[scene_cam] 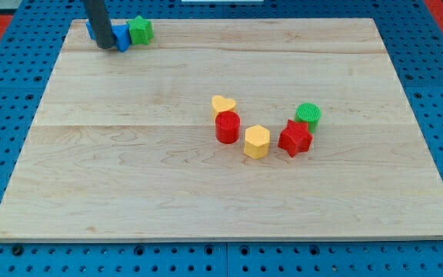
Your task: Move the yellow heart towards the bottom left of the board
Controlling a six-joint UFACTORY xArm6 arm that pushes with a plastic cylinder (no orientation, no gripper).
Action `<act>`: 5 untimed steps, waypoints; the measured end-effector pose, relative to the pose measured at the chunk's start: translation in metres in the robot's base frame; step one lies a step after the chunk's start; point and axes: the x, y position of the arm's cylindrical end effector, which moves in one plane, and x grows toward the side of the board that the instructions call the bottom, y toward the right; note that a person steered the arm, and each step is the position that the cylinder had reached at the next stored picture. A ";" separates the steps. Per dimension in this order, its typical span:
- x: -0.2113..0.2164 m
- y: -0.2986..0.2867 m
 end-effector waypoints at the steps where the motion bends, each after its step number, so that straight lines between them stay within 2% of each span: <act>1: 0.036 0.000; 5: 0.050 0.004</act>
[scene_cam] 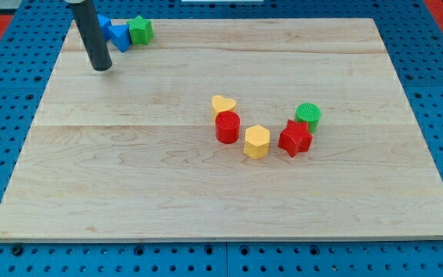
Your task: Move the yellow heart towards the bottom left of the board
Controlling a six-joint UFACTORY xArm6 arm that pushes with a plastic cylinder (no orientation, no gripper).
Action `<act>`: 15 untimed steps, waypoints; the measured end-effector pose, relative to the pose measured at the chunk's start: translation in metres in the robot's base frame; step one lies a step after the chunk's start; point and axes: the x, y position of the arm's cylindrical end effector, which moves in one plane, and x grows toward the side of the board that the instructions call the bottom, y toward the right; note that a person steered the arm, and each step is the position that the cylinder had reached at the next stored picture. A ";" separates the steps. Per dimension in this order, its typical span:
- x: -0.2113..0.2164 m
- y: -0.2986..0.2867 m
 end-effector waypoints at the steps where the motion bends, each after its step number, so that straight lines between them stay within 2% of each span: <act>1: 0.000 0.031; 2: 0.000 0.056; 3: 0.006 0.057; 5: 0.015 0.126; 10: 0.013 0.125; 12: 0.013 0.158; 13: 0.036 0.202; 14: 0.084 0.222; 15: 0.123 0.182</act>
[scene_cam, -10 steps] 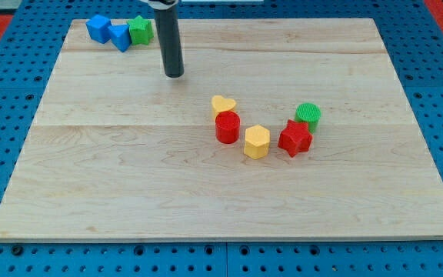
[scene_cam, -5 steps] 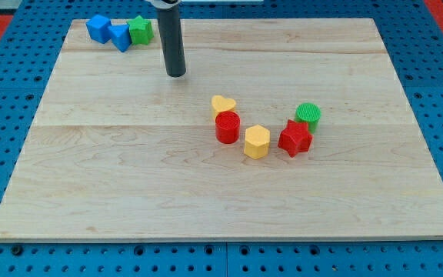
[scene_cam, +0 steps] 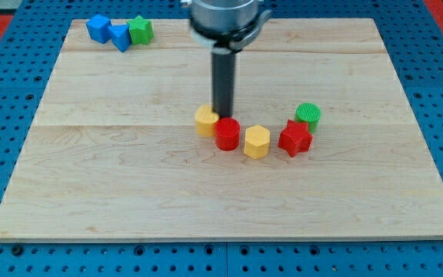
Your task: Move the yellow heart towards the bottom left of the board
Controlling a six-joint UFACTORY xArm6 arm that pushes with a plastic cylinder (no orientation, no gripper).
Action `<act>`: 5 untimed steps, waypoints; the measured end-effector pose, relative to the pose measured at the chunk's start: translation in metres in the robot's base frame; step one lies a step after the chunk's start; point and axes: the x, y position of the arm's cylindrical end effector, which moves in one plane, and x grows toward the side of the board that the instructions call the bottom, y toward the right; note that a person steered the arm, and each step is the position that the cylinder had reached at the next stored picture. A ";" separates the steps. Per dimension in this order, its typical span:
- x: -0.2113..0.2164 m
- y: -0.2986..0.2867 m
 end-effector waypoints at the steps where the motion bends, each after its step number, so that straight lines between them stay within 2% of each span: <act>1: 0.021 -0.029; 2: 0.030 -0.068; 3: 0.038 -0.134; 4: 0.034 -0.143; 5: -0.015 -0.106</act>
